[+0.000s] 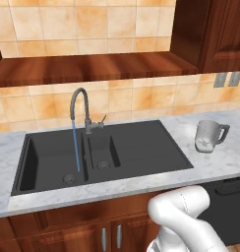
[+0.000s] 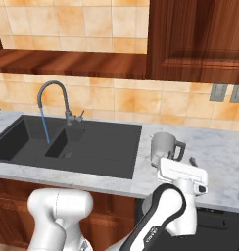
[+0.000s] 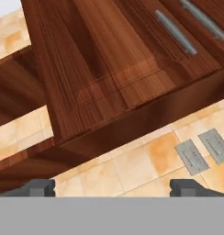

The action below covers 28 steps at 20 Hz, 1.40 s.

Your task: Turn on the sink faucet and place the jug under the water for a few seconds to fill it up.

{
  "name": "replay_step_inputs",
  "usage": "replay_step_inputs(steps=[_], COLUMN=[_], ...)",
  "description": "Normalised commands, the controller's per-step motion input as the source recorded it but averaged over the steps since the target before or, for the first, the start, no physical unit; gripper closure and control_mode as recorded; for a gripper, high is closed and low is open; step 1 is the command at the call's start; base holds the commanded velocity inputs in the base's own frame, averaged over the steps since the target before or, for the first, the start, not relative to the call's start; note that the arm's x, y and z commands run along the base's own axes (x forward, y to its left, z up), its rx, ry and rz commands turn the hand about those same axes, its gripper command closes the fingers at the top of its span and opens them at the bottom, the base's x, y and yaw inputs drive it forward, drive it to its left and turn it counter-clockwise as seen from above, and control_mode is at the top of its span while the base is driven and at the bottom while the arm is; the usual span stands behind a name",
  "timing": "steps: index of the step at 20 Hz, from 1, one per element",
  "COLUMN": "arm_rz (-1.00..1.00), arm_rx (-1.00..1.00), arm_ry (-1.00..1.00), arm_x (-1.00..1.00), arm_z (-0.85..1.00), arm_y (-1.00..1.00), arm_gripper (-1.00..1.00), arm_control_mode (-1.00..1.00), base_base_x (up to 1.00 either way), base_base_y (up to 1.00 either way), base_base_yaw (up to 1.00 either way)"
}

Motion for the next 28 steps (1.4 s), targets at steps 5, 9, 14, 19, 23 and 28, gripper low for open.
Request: replay_step_inputs(steps=[5, 9, 14, 19, 23, 28], arm_rz=[0.02, 0.08, 0.16, 0.19, 0.15, 0.17], arm_rx=[-0.23, -0.27, -0.24, -0.15, -0.09, -0.04], arm_ry=[0.04, 0.12, 0.04, 0.0, 0.01, 0.03], arm_x=[0.05, 0.44, 0.56, 0.47, 0.4, 0.52], arm_z=[-0.18, -0.47, -0.57, -0.38, -0.25, -0.22], arm_y=[-0.43, -0.03, -0.06, -0.19, -0.13, -0.05], arm_gripper=[-1.0, -1.0, -1.0, -1.0, -1.0, -1.0], arm_control_mode=[-1.0, -1.0, -1.0, -1.0, -1.0, -1.0], base_base_x=[0.0, 0.0, 0.0, 0.0, 0.0, 0.0], base_base_y=[0.0, 0.0, 0.0, 0.0, 0.0, 0.0], base_base_yaw=[0.0, 0.0, 0.0, 0.0, 0.0, 0.0])
